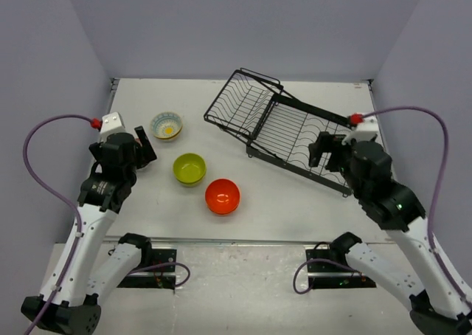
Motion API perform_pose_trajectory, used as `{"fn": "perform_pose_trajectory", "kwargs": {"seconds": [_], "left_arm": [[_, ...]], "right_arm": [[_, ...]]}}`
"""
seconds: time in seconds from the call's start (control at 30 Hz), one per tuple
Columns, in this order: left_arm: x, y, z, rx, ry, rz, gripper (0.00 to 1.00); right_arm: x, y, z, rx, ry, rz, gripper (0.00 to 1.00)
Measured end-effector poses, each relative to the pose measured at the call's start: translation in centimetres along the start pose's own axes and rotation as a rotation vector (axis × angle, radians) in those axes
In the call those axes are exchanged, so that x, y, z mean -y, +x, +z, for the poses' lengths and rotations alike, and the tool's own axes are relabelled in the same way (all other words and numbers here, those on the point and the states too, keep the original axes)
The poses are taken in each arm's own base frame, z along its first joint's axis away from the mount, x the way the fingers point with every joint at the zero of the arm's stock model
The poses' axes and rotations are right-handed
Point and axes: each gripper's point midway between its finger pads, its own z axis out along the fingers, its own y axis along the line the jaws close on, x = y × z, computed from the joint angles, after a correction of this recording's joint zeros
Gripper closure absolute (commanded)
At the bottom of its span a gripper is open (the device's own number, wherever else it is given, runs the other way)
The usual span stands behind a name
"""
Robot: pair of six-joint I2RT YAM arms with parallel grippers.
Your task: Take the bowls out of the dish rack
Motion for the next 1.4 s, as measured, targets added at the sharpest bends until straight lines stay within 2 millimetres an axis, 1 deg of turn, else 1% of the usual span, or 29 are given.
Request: {"fn": "perform_pose_trajectory", "kwargs": {"seconds": [0.1, 0.17, 0.27, 0.33, 0.57, 0.7, 0.83, 1.0, 1.4], "left_arm": [[0.2, -1.1, -0.3, 0.016, 0.007, 0.003, 0.00], [0.1, -1.7, -0.9, 0.033, 0.014, -0.005, 0.00], [-0.4, -2.3, -2.2, 0.063, 0.027, -0.023, 0.00], [-0.8, -2.6, -3.0, 0.081, 0.037, -0.035, 0.00], [-2.2, -2.6, -6.1, 0.133, 0.078, -0.068, 0.00], [-2.8, -2.3, -7.8, 0.151, 0.113, -0.081, 0.00], [-3.3, -2.7, -9.1, 0.185, 0.138, -0.102, 0.00], [-3.4, -2.5, -9.3, 0.181, 0.143, -0.100, 0.00], [-3.4, -2.2, -9.3, 0.169, 0.140, -0.093, 0.00]], "right_arm": [[3.3, -1.4, -3.6, 0.127, 0.092, 0.053, 0.01], [5.2, -1.9, -6.0, 0.192, 0.133, 0.094, 0.01], [6.5, -1.8, -8.5, 0.245, 0.133, 0.123, 0.01], [6.8, -1.5, -9.3, 0.251, 0.123, 0.127, 0.01], [7.3, 0.4, -9.6, 0.193, 0.127, 0.100, 0.01], [7.5, 1.2, -10.3, 0.197, 0.106, 0.104, 0.01], [7.7, 2.0, -10.5, 0.204, 0.096, 0.107, 0.01], [7.8, 2.7, -10.2, 0.190, 0.101, 0.101, 0.01], [7.8, 2.8, -10.1, 0.190, 0.102, 0.097, 0.01]]}}
